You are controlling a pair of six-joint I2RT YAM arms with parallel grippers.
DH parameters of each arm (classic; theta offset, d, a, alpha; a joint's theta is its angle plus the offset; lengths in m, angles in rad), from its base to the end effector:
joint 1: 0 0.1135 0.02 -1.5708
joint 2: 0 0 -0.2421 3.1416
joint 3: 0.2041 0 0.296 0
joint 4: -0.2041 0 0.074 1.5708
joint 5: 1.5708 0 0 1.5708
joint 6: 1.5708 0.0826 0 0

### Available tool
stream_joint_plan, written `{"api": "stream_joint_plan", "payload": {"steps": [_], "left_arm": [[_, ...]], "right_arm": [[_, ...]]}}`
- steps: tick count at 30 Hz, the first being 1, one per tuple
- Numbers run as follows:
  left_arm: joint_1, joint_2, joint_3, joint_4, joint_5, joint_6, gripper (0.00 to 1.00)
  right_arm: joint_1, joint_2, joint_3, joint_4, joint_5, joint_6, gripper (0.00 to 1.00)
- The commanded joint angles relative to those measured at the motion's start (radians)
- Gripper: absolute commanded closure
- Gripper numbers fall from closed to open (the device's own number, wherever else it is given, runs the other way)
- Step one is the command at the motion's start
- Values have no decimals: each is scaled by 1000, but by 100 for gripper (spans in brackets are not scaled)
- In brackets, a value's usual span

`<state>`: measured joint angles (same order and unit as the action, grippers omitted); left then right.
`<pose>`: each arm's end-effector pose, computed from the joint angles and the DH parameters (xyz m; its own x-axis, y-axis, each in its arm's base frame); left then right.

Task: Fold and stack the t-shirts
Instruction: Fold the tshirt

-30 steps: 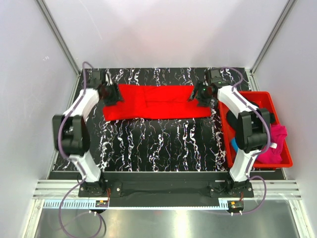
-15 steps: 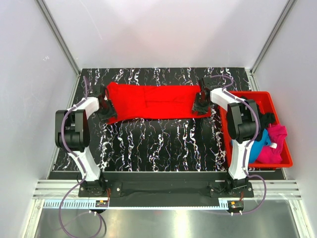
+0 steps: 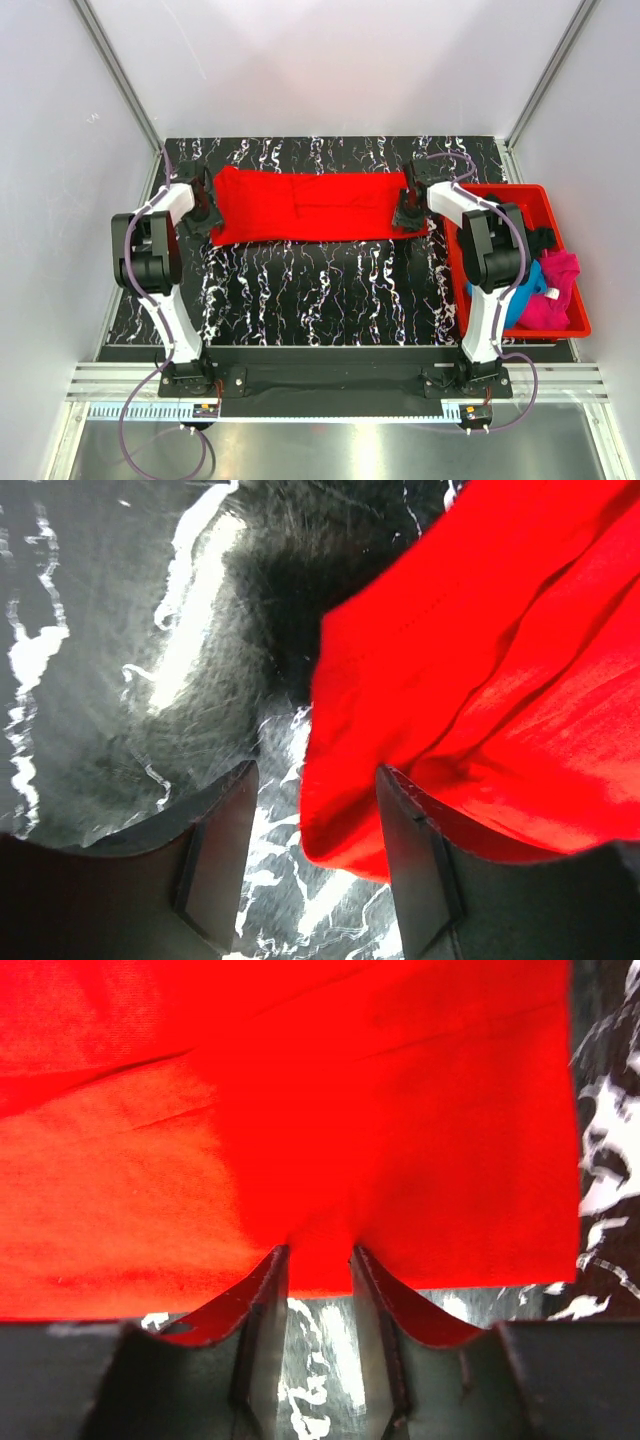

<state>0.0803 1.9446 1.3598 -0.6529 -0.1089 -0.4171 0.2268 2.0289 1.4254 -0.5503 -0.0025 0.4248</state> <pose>0.4321 0.0438 0.0814 -0.8146 -0.4696 -0.3405 -0.4869 0.8726 -0.0386 0.4513 0.1044 0.0724 -0.9048 0.2142 -0.3681 0.1614 0.9723 0.1690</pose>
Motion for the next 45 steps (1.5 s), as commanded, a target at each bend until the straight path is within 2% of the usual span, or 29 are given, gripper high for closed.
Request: {"api": "stream_joint_plan", "payload": {"steps": [1, 4, 5, 8, 11, 14, 15, 19, 26, 30, 31, 35, 39, 43, 45], "left_arm": [[7, -96, 50, -50, -60, 34, 43], [6, -163, 56, -48, -31, 50, 41], [3, -188, 62, -42, 26, 75, 40], [-2, -167, 85, -17, 159, 113, 39], [-10, -128, 90, -28, 204, 106, 39], [-10, -110, 44, -45, 143, 69, 38], [-8, -119, -20, -30, 131, 63, 37], [-7, -185, -143, 85, 138, 20, 35], [-7, -159, -208, 174, 117, -83, 35], [-4, -93, -177, 170, 66, -98, 46], [-1, -78, -151, 162, 58, -92, 63], [44, 16, -15, 102, 48, -49, 100], [70, 128, 213, -2, 35, 0, 100], [85, 201, 361, -37, 9, 41, 100], [88, 235, 406, -18, 29, 84, 100]], "right_arm": [[5, -70, -51, -16, -78, -8, 58], [11, -101, -43, -26, -116, 12, 53], [12, -120, -40, -23, -151, 25, 52], [20, -145, -28, -13, -200, 46, 48], [31, -150, -13, 3, -232, 52, 46], [46, -139, 15, -11, -217, 37, 45], [46, -134, 20, -11, -214, 32, 45], [46, -104, 59, -28, -212, 5, 51], [48, -111, 44, -16, -220, 11, 52], [46, -105, 47, -37, -168, -7, 51], [45, -101, 58, -45, -151, -12, 51], [46, -72, 63, -85, -41, -32, 53], [48, -72, 11, -53, -31, -15, 56], [60, -75, -71, -20, -28, 46, 60], [80, -111, -169, 34, -43, 106, 62]]}}
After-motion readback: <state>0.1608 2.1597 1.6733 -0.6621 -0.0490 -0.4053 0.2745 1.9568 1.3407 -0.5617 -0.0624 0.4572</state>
